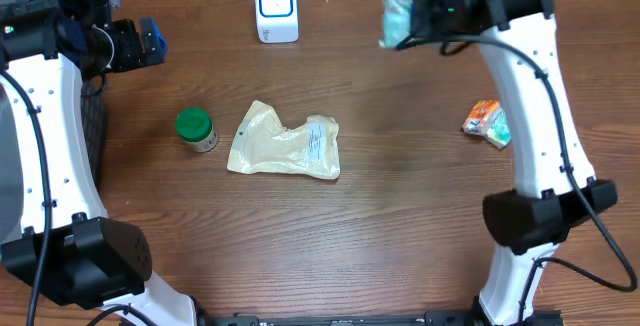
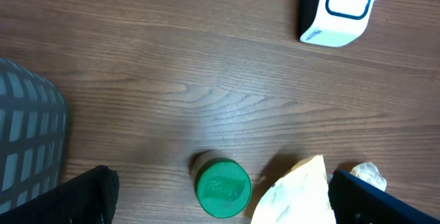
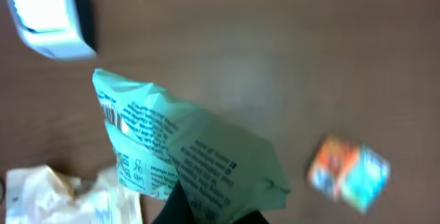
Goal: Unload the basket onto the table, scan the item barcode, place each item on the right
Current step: 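Carry the green pack right and place it beside the other packs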
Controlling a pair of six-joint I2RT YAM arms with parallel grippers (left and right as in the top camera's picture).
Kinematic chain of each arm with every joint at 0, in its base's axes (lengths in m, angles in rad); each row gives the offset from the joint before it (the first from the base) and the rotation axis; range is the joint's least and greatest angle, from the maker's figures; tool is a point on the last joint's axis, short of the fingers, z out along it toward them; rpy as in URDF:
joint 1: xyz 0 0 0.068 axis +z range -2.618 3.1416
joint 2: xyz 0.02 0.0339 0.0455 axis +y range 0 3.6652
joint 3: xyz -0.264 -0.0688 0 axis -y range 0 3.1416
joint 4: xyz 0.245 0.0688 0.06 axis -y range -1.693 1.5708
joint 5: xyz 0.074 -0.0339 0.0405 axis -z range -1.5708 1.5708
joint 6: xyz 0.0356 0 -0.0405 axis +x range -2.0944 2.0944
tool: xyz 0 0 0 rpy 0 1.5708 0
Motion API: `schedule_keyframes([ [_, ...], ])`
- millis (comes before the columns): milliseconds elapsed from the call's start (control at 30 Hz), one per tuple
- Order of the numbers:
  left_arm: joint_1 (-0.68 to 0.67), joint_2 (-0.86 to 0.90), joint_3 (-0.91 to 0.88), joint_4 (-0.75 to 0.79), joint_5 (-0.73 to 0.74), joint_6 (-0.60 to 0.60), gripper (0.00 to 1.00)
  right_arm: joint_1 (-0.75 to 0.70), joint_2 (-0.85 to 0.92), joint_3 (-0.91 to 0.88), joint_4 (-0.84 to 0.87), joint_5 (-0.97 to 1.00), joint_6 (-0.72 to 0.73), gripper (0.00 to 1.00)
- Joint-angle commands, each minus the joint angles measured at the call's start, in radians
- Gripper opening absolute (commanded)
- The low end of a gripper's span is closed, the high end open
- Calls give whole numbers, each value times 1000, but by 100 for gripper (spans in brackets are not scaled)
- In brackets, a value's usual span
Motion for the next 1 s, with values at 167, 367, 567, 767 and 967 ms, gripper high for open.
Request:
schedule_keyframes([
  [167, 0, -14, 10, 4, 5, -6, 100, -149, 37, -168, -49, -126, 112, 4],
  [367, 0, -14, 10, 3, 5, -6, 100, -183, 37, -372, 34, -125, 112, 4],
  [567, 0, -14, 10, 4, 5, -6, 100, -249, 37, -566, 150, -124, 112, 4],
  [767, 0, -14, 10, 3, 5, -6, 100, -320, 37, -614, 216, -122, 112, 4],
  [967, 0, -14, 10, 3, 5, -6, 100, -336, 37, -614, 208, -60, 134, 28],
])
